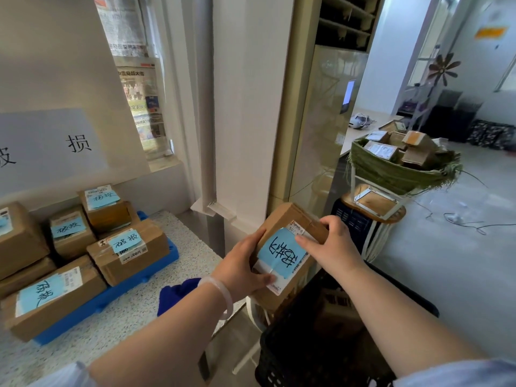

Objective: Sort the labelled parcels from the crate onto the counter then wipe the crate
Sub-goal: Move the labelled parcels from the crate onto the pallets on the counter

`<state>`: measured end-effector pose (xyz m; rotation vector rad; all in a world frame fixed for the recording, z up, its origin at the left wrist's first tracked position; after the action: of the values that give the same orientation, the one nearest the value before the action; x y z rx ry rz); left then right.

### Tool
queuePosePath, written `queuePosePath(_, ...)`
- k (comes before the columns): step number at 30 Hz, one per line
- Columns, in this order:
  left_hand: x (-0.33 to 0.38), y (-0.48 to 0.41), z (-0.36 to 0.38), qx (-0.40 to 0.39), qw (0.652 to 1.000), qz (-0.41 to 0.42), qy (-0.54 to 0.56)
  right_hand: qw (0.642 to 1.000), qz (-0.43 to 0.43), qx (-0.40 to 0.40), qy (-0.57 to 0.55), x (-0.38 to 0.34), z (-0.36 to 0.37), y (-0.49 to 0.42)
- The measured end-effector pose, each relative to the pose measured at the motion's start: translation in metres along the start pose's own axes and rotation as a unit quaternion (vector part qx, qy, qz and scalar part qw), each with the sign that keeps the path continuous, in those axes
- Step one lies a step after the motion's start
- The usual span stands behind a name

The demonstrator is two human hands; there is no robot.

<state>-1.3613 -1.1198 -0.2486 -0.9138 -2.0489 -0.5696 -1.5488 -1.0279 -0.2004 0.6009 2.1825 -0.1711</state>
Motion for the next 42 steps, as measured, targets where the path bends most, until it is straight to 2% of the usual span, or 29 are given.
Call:
queuePosePath(6, 0.018, 0.002, -0.008, -0.042, 0.994, 0.015, -0.1, 0.999, 0.009, -0.039, 0.001, 0.009, 0.0, 0.004)
queuePosePath(12, 0.03, 0.009, -0.01, -0.071, 0.981, 0.028, -0.178, 0.985, 0.117, -0.098, -0.085, 0.024, 0.022, 0.005)
queuePosePath(16, 0.033, 0.015, -0.007, -0.082, 0.972, 0.032, -0.217, 0.975, 0.163, -0.099, -0.117, 0.031, 0.029, 0.008)
queuePosePath(22, 0.031, 0.017, -0.008, -0.095, 0.961, 0.021, -0.258, 0.954, 0.18, -0.117, -0.212, 0.033, 0.046, 0.018)
queuePosePath(25, 0.025, 0.019, -0.013, -0.073, 0.961, 0.018, -0.265, 0.947, 0.183, -0.119, -0.237, 0.035, 0.049, 0.019)
queuePosePath(28, 0.024, 0.029, -0.029, 0.026, 0.977, 0.025, -0.21, 0.928, 0.204, -0.117, -0.29, 0.039, 0.051, 0.022)
queuePosePath(30, 0.014, 0.036, -0.04, 0.098, 0.989, 0.0, -0.11, 0.908, 0.227, -0.117, -0.332, 0.043, 0.054, 0.025)
queuePosePath(32, -0.001, 0.041, -0.039, 0.109, 0.993, -0.03, 0.036, 0.885, 0.25, -0.121, -0.375, 0.047, 0.06, 0.029)
queuePosePath(34, -0.009, 0.041, -0.028, 0.075, 0.987, -0.041, 0.136, 0.869, 0.267, -0.13, -0.395, 0.049, 0.068, 0.032)
queuePosePath(36, -0.012, 0.04, -0.027, 0.061, 0.986, -0.046, 0.147, 0.876, 0.275, -0.146, -0.367, 0.05, 0.072, 0.033)
queuePosePath(38, -0.015, 0.038, -0.031, 0.068, 0.983, -0.052, 0.162, 0.903, 0.266, -0.141, -0.305, 0.051, 0.069, 0.03)
queuePosePath(42, -0.026, 0.037, -0.038, 0.079, 0.976, -0.083, 0.185, 0.951, 0.168, -0.079, -0.247, 0.039, 0.054, 0.018)
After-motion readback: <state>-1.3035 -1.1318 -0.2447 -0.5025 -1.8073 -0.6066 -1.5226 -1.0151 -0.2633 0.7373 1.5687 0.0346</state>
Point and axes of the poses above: each hand's wrist, its own y-axis away from the middle knuckle, its own z-axis out of the palm, x = y × z, the point moved 9 cm from there along -y, towards the middle knuckle, and after that the axes turned 10 degrees about -x, right-handed, at the moved point
